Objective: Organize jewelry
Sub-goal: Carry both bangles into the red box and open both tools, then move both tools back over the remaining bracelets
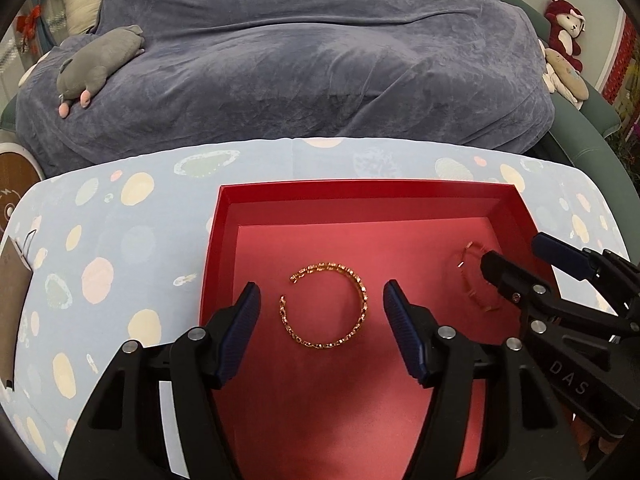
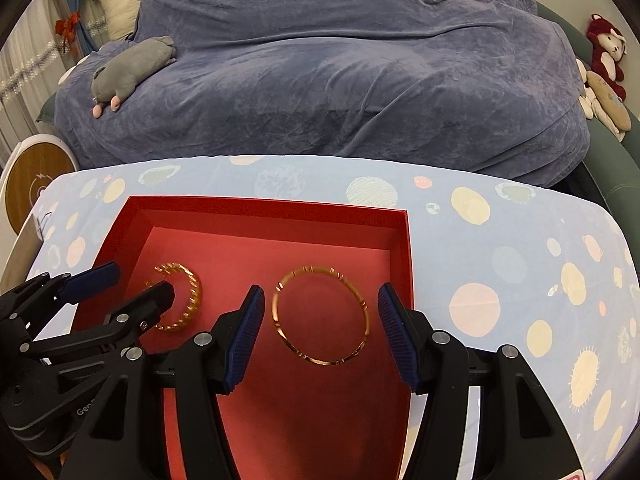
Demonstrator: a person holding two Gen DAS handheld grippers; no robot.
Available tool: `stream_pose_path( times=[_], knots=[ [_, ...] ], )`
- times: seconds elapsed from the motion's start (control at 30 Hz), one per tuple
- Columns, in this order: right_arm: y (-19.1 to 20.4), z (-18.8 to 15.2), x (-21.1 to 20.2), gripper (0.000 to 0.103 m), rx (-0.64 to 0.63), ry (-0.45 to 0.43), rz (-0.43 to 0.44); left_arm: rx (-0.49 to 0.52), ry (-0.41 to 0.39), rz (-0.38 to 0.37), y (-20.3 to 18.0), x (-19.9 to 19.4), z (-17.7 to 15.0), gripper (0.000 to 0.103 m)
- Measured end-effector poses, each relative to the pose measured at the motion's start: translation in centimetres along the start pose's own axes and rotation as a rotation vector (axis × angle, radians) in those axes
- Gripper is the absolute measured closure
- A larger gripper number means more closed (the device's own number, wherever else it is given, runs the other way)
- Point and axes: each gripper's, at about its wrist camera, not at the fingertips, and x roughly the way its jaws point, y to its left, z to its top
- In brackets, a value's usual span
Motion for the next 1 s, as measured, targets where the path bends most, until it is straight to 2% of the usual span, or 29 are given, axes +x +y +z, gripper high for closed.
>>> stream_pose_path(
  times=[0.1,0.3,0.53,0.73,1.0],
  knots=[
    [-0.3,0.0,-0.8,0.041,0.014,-0.018,0.002,-0.003,-0.011,0.005,0.2,-0.4,0.0,0.036],
    [0.1,-0.6,-3.1,0.041,0.009,-0.037,0.009,0.016,-0.027,0.009,0.1,-2.3,-0.3,0.036],
    [0.9,-2.4,-7.9,0.04,0.003,-0.066,0.015,0.012,-0.051,-0.013,0.3,-6.9,-2.3,0.036],
    [1.4,-6.2,-12.7,0.04,-0.005,-0.085,0.014,0.002,-0.069,-0.016,0.8,-11.4,-5.5,0.036],
    [1.1,-14.6,-16.9,0.04,-0.021,-0.062,-0.036,0.01,-0.071,0.014,1.5,-15.6,-11.8,0.036]
  ],
)
